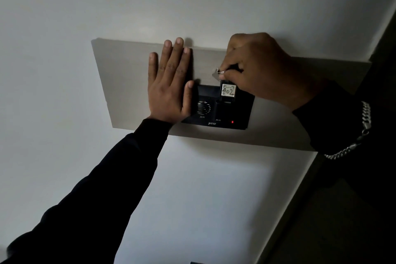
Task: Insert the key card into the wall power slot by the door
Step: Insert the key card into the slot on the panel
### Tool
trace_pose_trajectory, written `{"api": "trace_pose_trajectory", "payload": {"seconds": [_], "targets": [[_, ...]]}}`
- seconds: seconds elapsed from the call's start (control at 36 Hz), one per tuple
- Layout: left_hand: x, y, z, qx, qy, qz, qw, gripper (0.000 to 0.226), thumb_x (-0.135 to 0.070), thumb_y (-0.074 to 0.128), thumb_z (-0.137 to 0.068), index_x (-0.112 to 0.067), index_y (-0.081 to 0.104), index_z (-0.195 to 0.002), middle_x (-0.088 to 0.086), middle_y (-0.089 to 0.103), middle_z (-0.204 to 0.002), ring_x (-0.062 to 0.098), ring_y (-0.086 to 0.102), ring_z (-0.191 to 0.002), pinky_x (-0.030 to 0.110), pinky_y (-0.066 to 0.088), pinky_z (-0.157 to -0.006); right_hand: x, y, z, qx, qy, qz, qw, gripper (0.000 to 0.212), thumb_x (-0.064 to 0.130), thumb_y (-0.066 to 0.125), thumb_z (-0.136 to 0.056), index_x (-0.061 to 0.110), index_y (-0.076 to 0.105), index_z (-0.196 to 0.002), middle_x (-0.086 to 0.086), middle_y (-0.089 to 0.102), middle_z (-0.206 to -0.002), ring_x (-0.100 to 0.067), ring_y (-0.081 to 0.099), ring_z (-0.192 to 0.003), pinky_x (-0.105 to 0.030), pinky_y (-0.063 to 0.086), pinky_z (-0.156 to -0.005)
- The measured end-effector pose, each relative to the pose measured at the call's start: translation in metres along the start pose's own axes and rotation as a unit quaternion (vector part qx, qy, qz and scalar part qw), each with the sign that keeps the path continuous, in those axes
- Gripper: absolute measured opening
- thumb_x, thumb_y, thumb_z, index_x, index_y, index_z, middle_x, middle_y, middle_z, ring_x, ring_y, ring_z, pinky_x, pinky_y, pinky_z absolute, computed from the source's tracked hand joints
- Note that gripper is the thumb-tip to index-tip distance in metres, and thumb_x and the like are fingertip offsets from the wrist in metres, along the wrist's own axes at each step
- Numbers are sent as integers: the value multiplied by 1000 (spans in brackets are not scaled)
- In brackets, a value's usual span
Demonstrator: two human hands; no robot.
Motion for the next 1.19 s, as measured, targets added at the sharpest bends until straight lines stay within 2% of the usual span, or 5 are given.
{"api": "trace_pose_trajectory", "payload": {"seconds": [0.19,0.5,0.56,0.67,1.19], "targets": [[3,1,1,1,4,-2,1000,59,-33,28,-99,-6,39,-150,19,39,-158,34,29,-153,56,20,-125,0,1,15,-134,54,-116,983,14,17,77,-79,3,77,-77,-14,70,-73,-18,57,-61,-28,43,-61],[4,2,2,2,11,-12,1000,60,-35,26,-100,-7,35,-152,18,36,-160,32,25,-154,51,14,-127,0,5,29,-181,53,-133,973,8,11,75,-81,3,74,-79,-10,71,-74,-7,50,-63,-16,39,-62],[4,2,2,4,11,-13,1000,60,-35,26,-99,-7,35,-152,18,36,-160,32,25,-154,51,14,-127,-2,8,31,-183,51,-152,970,7,10,75,-82,2,73,-80,-12,71,-77,-8,51,-62,-18,42,-63],[4,2,2,5,11,-12,1000,61,-36,25,-100,-7,34,-153,18,36,-160,32,24,-155,52,15,-127,-6,14,32,-181,73,-216,957,8,6,73,-82,-1,73,-85,-17,73,-83,-28,64,-66,-41,54,-65],[5,2,3,23,6,-8,1000,61,-37,25,-100,-9,32,-154,16,33,-162,27,19,-156,52,14,-127,-6,28,45,-227,12,-104,968,5,7,71,-85,6,75,-83,-6,77,-86,-24,65,-79,-34,53,-73]]}}
Point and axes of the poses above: each hand's wrist, its own z-axis away from the middle knuckle, its own y-axis out of the palm, x = y × z, the point moved 3 cm from there along -z, towards the middle knuckle
